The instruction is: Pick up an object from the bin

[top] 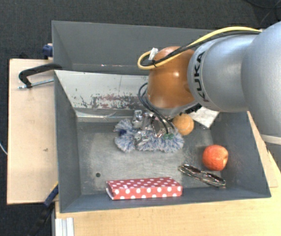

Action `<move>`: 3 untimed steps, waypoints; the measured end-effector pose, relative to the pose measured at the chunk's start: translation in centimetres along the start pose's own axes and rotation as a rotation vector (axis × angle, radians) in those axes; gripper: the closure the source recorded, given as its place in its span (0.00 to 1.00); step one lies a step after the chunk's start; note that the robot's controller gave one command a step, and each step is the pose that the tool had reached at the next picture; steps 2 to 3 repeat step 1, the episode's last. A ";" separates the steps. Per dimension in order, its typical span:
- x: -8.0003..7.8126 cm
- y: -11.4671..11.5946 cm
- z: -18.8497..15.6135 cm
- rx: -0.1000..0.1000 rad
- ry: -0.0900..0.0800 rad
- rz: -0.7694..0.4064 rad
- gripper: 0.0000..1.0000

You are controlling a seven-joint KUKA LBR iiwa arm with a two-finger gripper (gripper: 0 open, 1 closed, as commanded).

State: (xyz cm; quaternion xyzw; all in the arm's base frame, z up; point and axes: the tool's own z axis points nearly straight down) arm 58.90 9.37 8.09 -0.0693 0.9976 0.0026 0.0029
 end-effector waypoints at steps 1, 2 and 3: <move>-0.7 1.1 -13.7 0.003 0.000 -0.018 1.00; -0.7 1.1 -13.7 0.003 0.000 -0.018 1.00; -0.7 1.1 -13.7 0.003 0.000 -0.018 1.00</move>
Offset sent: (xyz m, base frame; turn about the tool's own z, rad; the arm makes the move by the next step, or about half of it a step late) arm 0.0000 0.0000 0.0000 0.0000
